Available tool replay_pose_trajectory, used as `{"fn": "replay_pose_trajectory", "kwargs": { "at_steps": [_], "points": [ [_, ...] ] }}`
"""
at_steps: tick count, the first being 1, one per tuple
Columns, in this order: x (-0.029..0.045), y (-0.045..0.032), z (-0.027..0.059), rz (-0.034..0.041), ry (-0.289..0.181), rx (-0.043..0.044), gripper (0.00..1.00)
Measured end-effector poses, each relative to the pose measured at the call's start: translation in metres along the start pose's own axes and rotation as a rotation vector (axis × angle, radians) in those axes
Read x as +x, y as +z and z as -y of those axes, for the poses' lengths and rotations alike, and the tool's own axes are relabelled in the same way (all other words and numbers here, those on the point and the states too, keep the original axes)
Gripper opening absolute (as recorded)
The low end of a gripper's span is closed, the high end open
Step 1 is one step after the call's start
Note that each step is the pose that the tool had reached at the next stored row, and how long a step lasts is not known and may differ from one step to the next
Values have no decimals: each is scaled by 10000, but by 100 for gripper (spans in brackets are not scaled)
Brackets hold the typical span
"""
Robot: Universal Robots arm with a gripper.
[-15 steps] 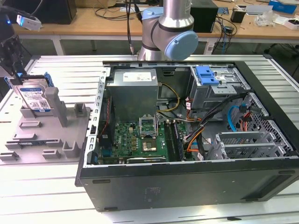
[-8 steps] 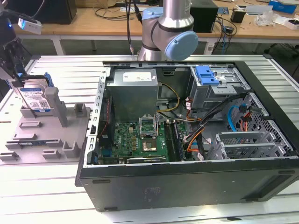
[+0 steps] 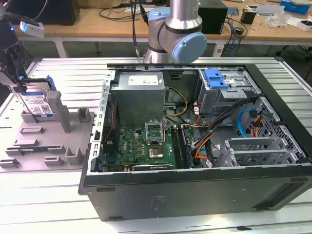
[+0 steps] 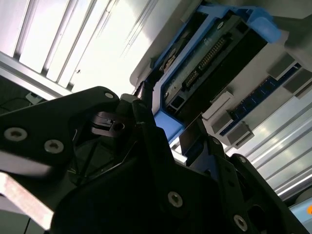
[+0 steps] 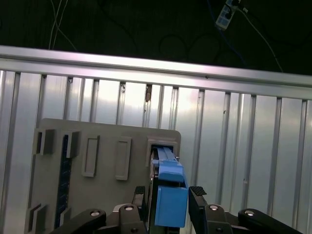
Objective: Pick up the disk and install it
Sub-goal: 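Pick up the disk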
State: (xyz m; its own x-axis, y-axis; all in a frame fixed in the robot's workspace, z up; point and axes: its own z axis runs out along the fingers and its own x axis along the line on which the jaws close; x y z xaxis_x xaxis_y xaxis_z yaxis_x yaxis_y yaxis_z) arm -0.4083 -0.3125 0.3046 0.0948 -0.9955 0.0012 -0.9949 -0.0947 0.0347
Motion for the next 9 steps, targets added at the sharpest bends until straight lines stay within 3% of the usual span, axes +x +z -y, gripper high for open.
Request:
{"fn": "replay_pose_trajectory", "kwargs": {
  "at_steps": [9],
  "points": [
    [-1, 37, -6, -1, -18, 2, 48]
  ]
}}
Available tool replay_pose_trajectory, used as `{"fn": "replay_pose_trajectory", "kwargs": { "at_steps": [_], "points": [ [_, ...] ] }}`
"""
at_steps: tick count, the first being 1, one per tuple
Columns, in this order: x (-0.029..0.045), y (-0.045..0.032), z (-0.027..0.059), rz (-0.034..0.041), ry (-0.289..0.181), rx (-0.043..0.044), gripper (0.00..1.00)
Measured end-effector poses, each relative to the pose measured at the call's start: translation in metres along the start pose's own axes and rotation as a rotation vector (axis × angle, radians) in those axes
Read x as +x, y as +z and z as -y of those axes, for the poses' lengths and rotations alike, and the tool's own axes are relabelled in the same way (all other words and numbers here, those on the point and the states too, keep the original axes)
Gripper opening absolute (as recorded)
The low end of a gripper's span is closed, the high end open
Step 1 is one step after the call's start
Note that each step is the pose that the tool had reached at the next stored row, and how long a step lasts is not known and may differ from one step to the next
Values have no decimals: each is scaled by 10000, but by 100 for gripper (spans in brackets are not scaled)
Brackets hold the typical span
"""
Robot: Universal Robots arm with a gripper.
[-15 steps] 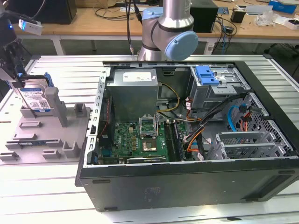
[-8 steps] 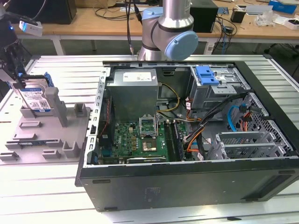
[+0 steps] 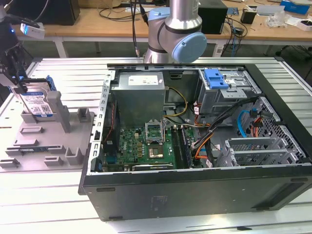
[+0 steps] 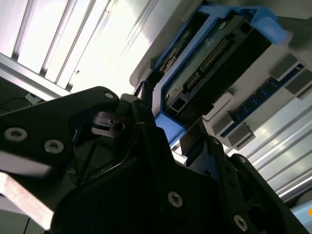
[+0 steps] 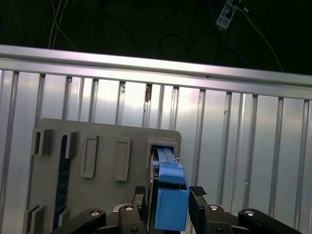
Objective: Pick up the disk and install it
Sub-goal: 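Pick up the disk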
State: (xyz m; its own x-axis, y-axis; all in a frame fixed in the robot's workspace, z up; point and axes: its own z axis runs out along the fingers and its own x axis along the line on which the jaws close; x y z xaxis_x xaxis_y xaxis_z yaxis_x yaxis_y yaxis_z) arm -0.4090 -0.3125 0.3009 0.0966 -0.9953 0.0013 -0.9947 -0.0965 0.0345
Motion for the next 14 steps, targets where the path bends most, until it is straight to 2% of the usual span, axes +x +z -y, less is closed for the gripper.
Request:
{"fn": "replay_pose_trajectory", "kwargs": {
  "at_steps": [14],
  "points": [
    [1, 34, -2, 0, -5, 1, 48]
  ]
}}
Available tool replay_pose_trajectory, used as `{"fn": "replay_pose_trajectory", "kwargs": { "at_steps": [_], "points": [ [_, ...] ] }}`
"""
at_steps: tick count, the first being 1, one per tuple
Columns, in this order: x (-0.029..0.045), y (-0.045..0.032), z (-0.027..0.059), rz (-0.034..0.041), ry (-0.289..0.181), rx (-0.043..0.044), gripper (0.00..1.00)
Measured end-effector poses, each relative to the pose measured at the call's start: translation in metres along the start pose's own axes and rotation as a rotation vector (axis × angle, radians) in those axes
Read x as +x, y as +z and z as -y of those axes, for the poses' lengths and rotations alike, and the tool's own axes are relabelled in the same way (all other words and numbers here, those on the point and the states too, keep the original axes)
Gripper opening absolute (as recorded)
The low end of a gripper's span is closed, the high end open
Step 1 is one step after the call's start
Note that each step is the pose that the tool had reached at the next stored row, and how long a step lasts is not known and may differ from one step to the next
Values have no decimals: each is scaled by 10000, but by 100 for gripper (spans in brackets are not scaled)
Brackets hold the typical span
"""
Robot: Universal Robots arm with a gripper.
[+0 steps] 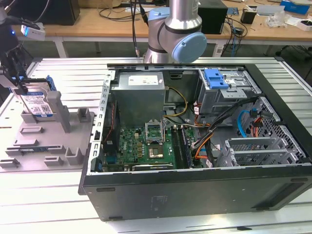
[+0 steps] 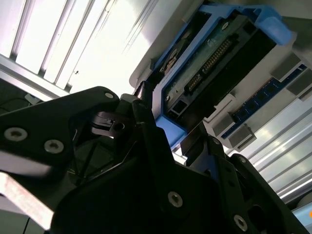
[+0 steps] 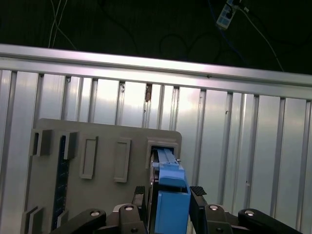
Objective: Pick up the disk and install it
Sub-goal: 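Pick up the disk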
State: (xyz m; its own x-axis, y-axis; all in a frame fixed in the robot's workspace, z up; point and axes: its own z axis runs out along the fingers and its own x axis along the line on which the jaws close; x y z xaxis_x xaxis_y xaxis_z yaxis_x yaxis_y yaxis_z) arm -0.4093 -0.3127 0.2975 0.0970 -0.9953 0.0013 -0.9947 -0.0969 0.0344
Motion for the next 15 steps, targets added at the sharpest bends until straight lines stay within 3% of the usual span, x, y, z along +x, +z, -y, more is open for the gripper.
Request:
{"fn": "replay_pose_trajectory", "kwargs": {
  "at_steps": [11, 15],
  "points": [
    [11, 8, -1, -1, 0, -1, 48],
    [11, 11, -1, 0, 0, -2, 40]
  ]
}}
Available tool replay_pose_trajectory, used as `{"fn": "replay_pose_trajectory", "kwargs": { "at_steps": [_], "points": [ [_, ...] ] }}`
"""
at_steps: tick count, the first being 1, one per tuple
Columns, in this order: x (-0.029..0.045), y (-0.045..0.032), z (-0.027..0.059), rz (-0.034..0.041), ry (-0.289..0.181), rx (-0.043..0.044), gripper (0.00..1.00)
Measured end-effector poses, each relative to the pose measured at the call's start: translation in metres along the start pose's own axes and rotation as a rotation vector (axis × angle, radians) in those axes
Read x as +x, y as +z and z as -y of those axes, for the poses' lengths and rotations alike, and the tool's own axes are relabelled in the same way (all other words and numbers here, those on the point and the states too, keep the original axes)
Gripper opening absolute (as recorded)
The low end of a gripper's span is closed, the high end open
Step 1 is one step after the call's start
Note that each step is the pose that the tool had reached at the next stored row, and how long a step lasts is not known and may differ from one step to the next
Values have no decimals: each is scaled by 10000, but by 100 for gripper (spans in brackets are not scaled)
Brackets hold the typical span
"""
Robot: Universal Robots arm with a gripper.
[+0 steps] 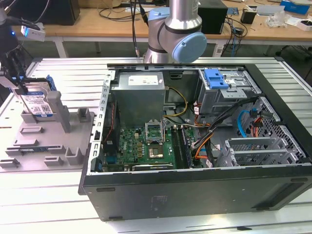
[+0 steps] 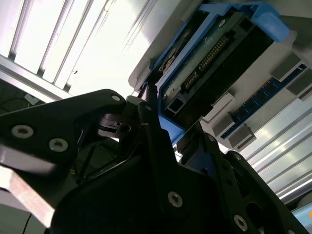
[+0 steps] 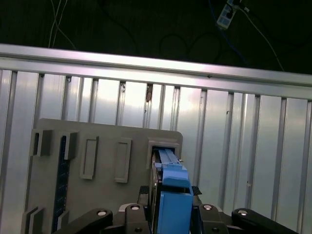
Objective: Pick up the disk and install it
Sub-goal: 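Pick up the disk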
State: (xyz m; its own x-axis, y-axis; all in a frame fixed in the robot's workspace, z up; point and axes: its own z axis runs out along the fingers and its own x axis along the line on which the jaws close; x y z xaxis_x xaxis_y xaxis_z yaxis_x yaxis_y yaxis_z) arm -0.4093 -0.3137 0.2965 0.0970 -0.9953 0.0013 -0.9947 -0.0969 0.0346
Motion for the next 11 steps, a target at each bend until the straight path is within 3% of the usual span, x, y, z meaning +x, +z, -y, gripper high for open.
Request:
{"fn": "replay_pose_trajectory", "kwargs": {
  "at_steps": [11],
  "points": [
    [1, 9, 0, 0, 0, 1, 38]
  ]
}}
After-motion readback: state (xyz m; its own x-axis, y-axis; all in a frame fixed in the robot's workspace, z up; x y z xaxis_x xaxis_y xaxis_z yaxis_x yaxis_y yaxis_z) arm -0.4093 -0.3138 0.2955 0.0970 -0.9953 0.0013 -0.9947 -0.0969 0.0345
